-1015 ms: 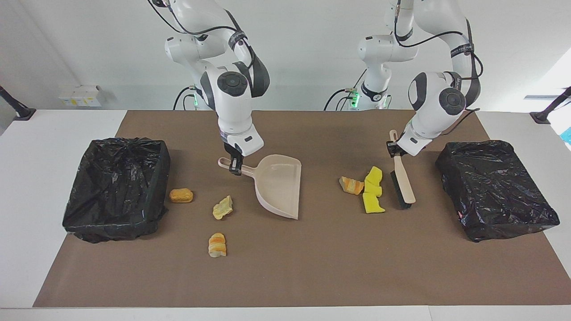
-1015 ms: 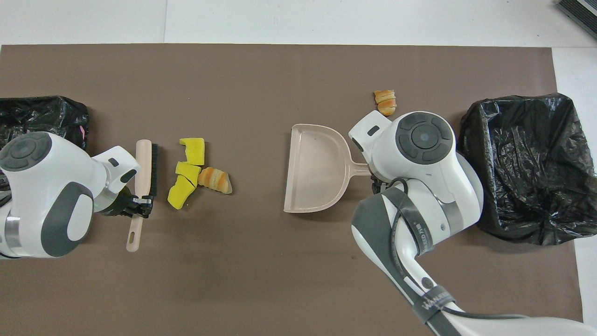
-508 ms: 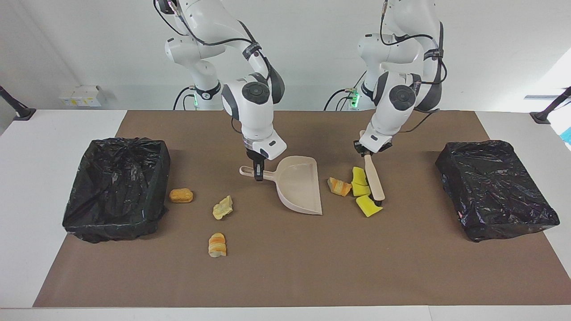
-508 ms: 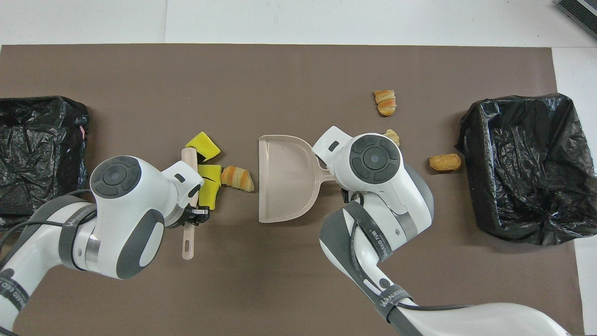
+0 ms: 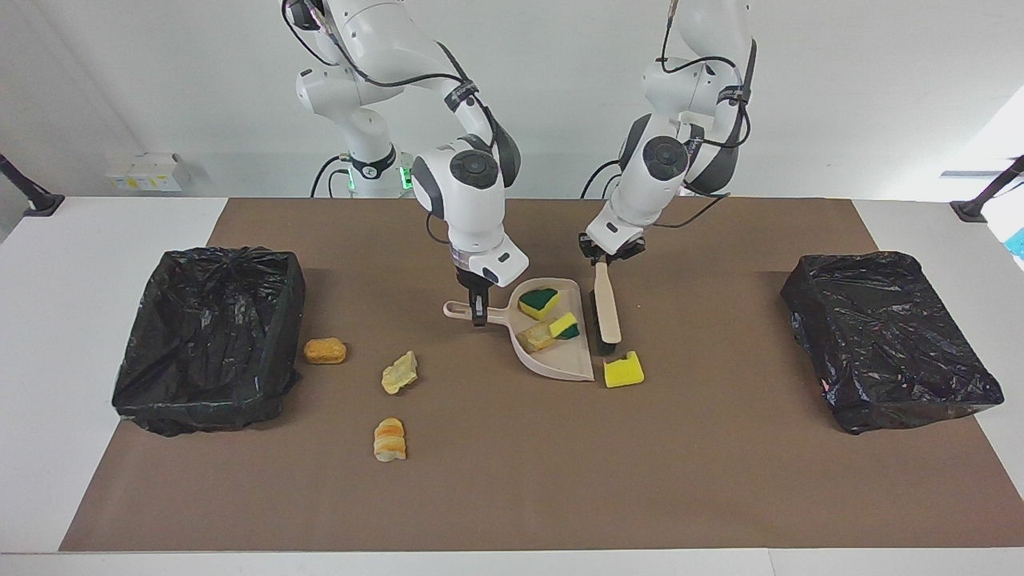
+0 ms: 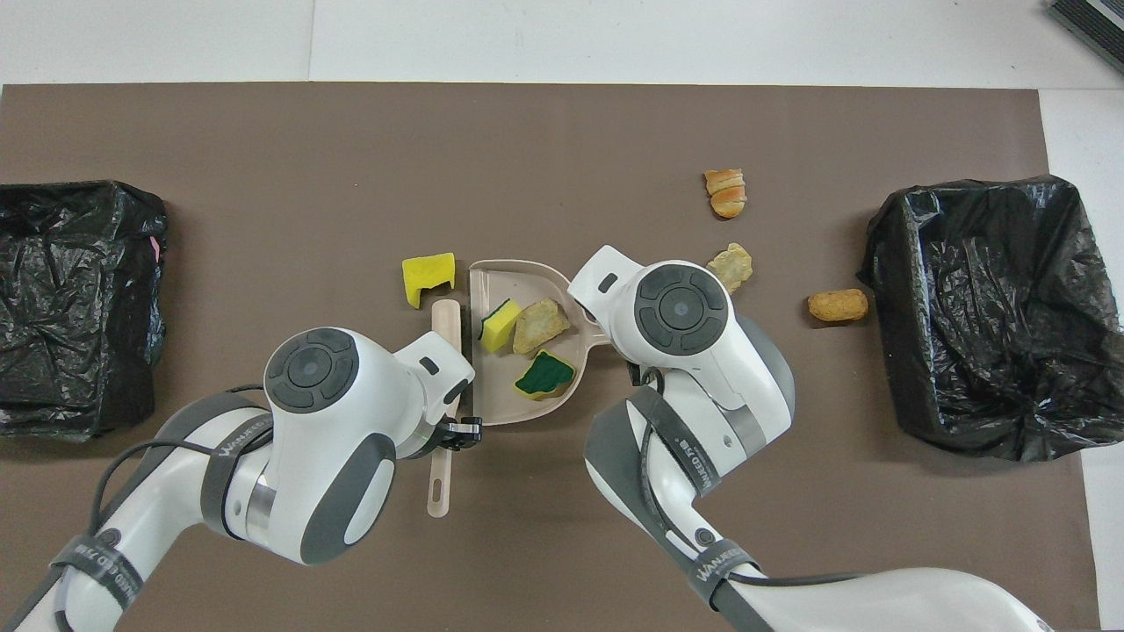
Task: Sweep and dump trash in bin
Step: 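Sweep the sponges and bread into the dustpan with the left gripper's brush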
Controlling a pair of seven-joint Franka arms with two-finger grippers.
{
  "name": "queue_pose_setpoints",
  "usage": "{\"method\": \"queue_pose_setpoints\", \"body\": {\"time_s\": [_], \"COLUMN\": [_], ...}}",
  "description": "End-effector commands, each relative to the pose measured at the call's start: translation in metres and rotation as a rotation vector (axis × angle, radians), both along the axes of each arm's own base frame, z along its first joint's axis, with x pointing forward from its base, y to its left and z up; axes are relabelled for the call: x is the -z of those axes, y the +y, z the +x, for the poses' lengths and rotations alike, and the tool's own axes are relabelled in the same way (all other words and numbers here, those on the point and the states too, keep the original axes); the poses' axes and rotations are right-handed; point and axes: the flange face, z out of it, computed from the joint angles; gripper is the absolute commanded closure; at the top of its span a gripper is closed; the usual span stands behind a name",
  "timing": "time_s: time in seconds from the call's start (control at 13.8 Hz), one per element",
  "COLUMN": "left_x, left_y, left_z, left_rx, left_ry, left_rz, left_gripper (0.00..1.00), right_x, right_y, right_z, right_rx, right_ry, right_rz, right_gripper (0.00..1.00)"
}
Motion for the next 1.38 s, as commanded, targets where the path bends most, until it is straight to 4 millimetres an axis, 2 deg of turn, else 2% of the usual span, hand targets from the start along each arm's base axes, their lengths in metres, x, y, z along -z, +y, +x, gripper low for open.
{"method": "queue_pose_setpoints", "body": {"time_s": [0.0,0.07,0.15,0.29,0.51,0.58,0.73,0.94,1.09,1.23,1.31], "left_x": [-0.024,-0.039,-0.055,-0.078,-0.081,-0.076,-0.059,-0.013,-0.001,0.004,0.003], "left_y": [-0.004,-0.001,0.01,0.051,0.11,0.127,0.147,0.139,0.129,0.101,0.081], "left_z": [0.006,0.009,0.019,0.041,0.079,0.092,0.116,0.126,0.121,0.101,0.092], "left_rx": [-0.028,-0.026,-0.036,-0.065,0.028,0.081,0.166,0.184,0.204,0.252,0.28], "left_ry": [-0.006,0.018,0.045,0.037,-0.062,-0.07,-0.075,-0.046,-0.022,0.0,0.009], "left_rz": [-0.031,-0.028,-0.024,-0.026,0.036,0.06,0.046,0.045,0.048,0.051,0.047], "left_gripper": [1.0,1.0,1.0,1.0,1.0,1.0,1.0,1.0,1.0,1.0,1.0], "right_x": [0.003,0.004,0.002,-0.009,-0.034,-0.035,-0.037,-0.035,-0.028,-0.023,-0.018], "right_y": [0.001,-0.001,-0.004,-0.013,-0.028,-0.034,-0.033,-0.034,-0.032,-0.028,-0.025], "right_z": [0.003,0.004,0.005,0.006,0.001,0.003,0.0,0.0,0.001,0.003,0.003], "right_rx": [-0.005,-0.003,-0.003,0.0,0.0,0.014,0.048,0.073,0.073,0.077,0.075], "right_ry": [-0.001,0.003,0.004,0.013,0.013,0.015,0.003,-0.004,-0.016,-0.037,-0.034], "right_rz": [0.007,0.004,0.002,-0.023,-0.103,-0.116,-0.125,-0.124,-0.148,-0.161,-0.161], "right_gripper": [1.0,1.0,1.0,1.0,1.0,1.0,1.0,1.0,1.0,1.0,1.0]}}
